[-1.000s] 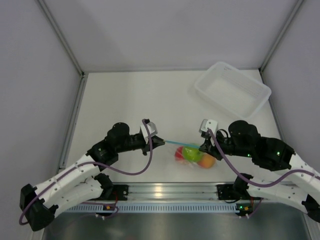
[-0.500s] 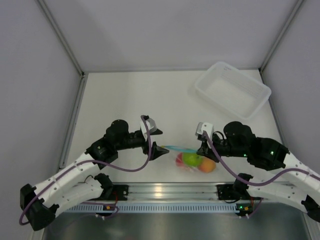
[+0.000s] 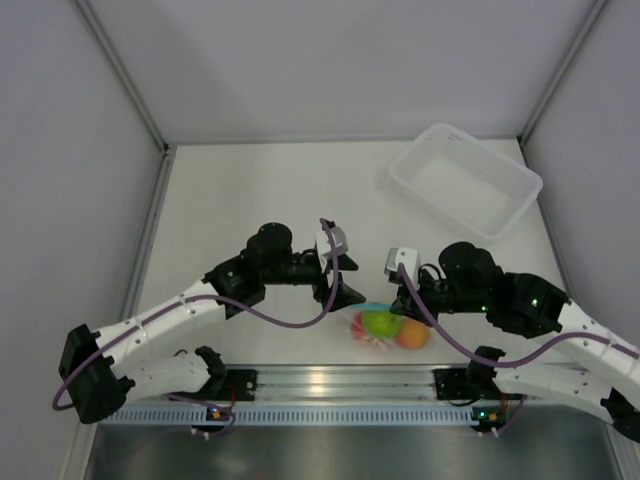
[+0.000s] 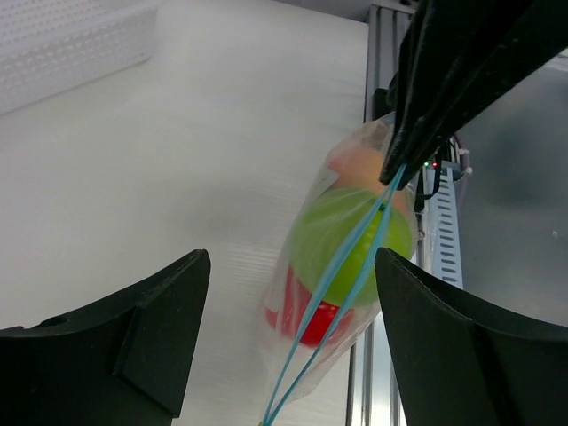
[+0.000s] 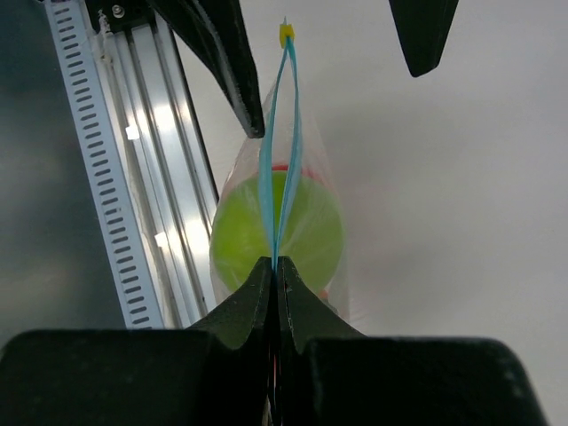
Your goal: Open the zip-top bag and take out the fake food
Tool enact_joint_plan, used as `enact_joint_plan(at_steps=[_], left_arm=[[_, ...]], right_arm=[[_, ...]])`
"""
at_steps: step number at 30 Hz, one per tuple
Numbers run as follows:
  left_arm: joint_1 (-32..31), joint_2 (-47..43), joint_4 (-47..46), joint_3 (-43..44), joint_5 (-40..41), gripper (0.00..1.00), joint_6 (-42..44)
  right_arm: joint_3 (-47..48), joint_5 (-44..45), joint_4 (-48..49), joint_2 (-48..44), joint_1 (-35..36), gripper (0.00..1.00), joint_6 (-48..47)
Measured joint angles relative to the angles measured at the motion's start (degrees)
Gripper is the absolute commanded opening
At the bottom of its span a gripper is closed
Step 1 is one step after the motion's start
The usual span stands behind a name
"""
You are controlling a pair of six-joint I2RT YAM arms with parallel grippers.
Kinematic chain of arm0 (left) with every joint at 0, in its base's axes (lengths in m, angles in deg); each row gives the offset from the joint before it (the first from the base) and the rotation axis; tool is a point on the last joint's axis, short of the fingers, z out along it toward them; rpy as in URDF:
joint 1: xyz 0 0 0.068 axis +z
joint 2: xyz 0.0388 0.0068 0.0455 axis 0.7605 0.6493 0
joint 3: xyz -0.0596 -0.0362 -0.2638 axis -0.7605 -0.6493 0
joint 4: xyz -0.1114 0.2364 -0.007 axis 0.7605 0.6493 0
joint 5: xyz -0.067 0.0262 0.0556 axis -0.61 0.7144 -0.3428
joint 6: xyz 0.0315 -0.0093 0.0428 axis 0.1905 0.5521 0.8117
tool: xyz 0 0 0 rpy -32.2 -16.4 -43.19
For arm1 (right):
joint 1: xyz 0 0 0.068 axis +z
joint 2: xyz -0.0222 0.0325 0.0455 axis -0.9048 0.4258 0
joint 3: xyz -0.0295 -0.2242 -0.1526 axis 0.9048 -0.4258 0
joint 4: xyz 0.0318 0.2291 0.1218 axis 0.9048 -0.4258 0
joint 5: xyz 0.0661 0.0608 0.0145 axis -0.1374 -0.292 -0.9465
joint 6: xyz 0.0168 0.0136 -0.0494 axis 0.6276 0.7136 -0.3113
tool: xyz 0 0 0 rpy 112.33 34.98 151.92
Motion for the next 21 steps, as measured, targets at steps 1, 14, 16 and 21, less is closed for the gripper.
enact_joint_plan(at_steps=[1,14,16,21], left_arm=[[-0.5,0.0,-0.7,0.0,-0.7,0.79,0.0],[-1.3,0.0,-2.5,-1.3,0.2,0.75,0.0],[-1.3,0.0,-2.7,-1.3,0.1,0.74,0.0],[-1.4,0.9,-3.6,-1.6,-1.8,0.72,0.0]], right_arm=[[0.0,0.0,0.0,-0.1,0.0,0.00,0.0],[0.0,-1.3,0.0,-0.3,0.0,0.00,-0.6],[0.0,-1.4,0.0,-0.3,0.0,0.00,-0.6],[0.0,-1.4,0.0,-0.3,0.0,0.00,-0.6]])
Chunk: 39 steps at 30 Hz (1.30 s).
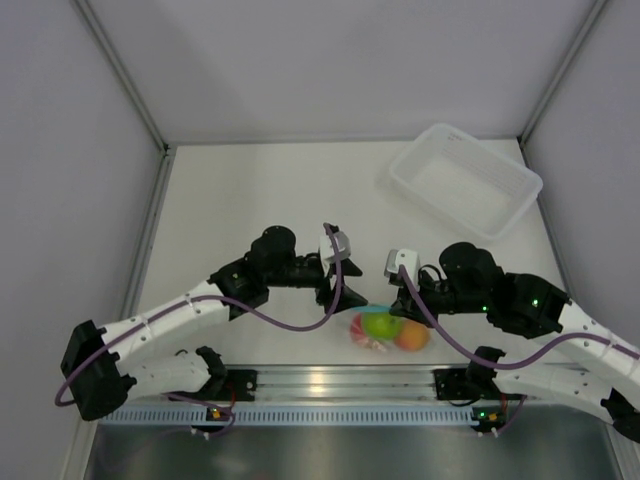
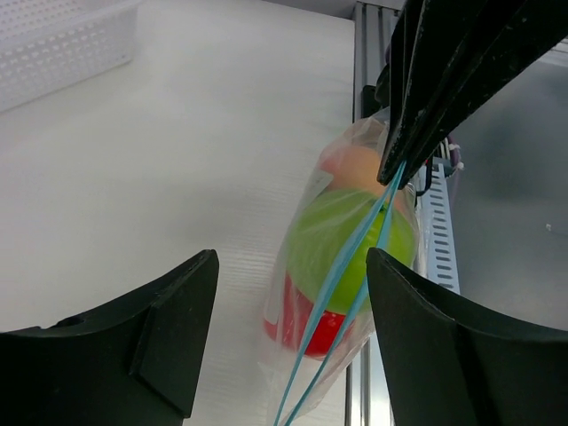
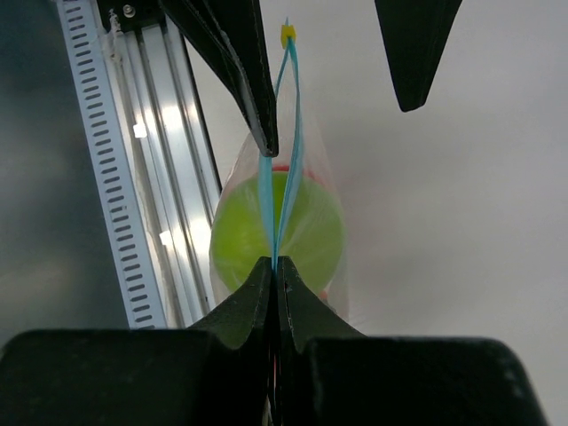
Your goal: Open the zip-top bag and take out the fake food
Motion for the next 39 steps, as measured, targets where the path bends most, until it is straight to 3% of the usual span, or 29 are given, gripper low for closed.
enact_joint_plan(at_steps=[15,28,39], left_arm=[[-0.8,3.2,-0.8,-2.3,-2.1,0.69,0.0],[-0.8,-1.4,-1.5,-2.4,1.5,0.71,1.4],[-0.9,3.6,-1.9,-2.4,0.9,0.69,1.3]], right_arm=[[0.0,0.2,0.0,0.0,0.0,0.00,0.0],[-0.3,-0.1,0.1,0.1,0.0,0.00,0.0],[-0.3,-0.5,0.0,-1.3,0.0,0.00,-0.4]])
